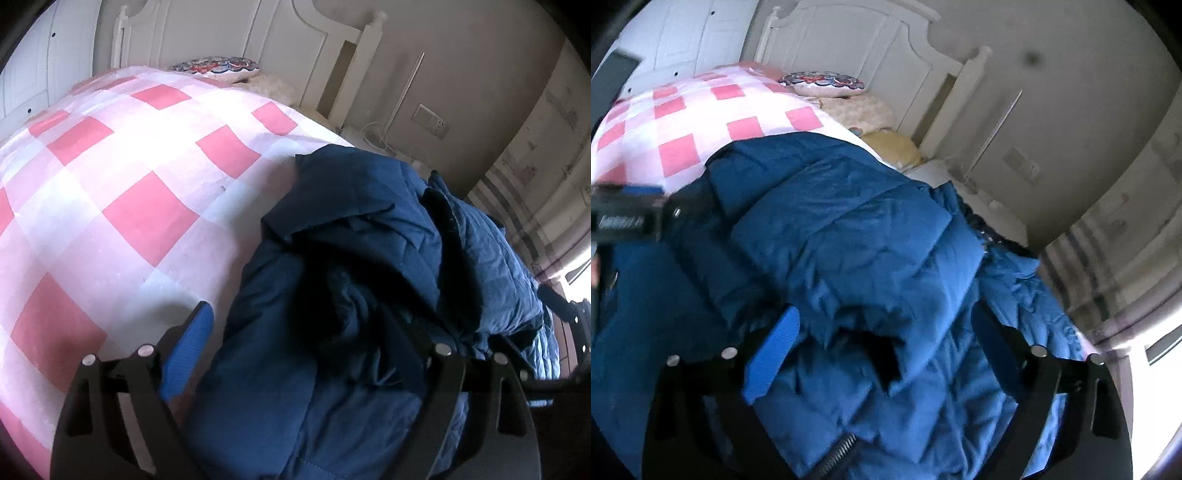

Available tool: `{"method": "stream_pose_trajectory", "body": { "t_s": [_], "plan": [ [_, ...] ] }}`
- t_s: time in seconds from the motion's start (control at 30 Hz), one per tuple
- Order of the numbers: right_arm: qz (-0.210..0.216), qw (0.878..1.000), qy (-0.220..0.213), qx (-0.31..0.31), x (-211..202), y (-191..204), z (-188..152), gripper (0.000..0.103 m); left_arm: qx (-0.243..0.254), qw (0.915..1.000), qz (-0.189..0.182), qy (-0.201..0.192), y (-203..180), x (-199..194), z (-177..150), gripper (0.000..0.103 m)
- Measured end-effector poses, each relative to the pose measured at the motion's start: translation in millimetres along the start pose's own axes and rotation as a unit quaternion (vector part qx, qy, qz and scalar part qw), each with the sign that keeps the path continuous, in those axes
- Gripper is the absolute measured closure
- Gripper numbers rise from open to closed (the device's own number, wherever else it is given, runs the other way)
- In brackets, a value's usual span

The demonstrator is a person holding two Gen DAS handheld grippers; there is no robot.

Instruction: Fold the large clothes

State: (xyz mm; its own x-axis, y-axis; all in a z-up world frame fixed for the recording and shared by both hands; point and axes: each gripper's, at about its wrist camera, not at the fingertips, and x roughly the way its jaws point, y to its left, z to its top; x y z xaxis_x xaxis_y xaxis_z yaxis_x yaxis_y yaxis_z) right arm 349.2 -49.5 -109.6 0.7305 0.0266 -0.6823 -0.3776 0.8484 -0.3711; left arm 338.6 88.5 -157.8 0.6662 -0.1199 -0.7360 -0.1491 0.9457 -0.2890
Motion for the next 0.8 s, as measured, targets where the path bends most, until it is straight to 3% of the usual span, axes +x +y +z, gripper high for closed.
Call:
{"method": "stream_pose_trajectory", "body": {
  "t_s": [0.23, 0.3, 0.33, 0.37, 0.43, 0.5, 0.53, 0.57, 0.63, 0.7, 0.77, 0.8],
  "plan": [
    [-0.016, 0.999, 0.014, -0.029, 26, 21, 10, 0.016, -0.007, 0.9999, -0.009, 0.009, 3, 4, 0, 0.013],
    [0.001, 1.0, -0.007, -0.009, 21, 16, 9, 0.035, -0.008, 0.9999, -0.01, 0.01, 3, 5, 0, 0.013],
    [0.002, 1.0, -0.018, 0.006, 17, 11, 9, 0.053, -0.009, 0.9998, -0.011, 0.01, 4, 5, 0, 0.013],
    [0.016, 0.998, -0.04, 0.046, 4, -4, 8, 0.065, -0.011, 0.9998, -0.013, 0.01, 4, 5, 0, 0.013],
    [0.051, 0.987, -0.076, 0.13, -20, -37, 1, 0.072, -0.011, 0.9998, -0.014, 0.01, 5, 5, 0, 0.013],
    [0.09, 0.958, -0.117, 0.245, -47, -84, -22, 0.074, -0.011, 0.9998, -0.013, 0.009, 4, 4, 0, 0.013],
    [0.108, 0.935, -0.135, 0.309, -60, -110, -43, 0.074, -0.011, 0.9998, -0.013, 0.009, 5, 4, -1, 0.013],
    [0.116, 0.922, -0.141, 0.343, -65, -124, -56, 0.074, -0.011, 0.9998, -0.012, 0.009, 4, 4, -1, 0.012],
    [0.132, 0.869, -0.151, 0.452, -74, -164, -108, 0.074, -0.01, 0.9999, -0.01, 0.009, 4, 5, 0, 0.012],
    [0.132, 0.842, -0.127, 0.507, -66, -188, -147, 0.073, -0.005, 0.9999, -0.007, 0.008, 2, 5, -1, 0.012],
    [0.148, 0.833, -0.081, 0.527, -47, -197, -169, 0.071, -0.001, 1.0, -0.005, 0.006, 1, 4, -1, 0.012],
    [0.163, 0.82, -0.052, 0.546, -34, -198, -182, 0.071, -0.001, 1.0, -0.004, 0.004, 0, 4, -1, 0.012]
  ]
}}
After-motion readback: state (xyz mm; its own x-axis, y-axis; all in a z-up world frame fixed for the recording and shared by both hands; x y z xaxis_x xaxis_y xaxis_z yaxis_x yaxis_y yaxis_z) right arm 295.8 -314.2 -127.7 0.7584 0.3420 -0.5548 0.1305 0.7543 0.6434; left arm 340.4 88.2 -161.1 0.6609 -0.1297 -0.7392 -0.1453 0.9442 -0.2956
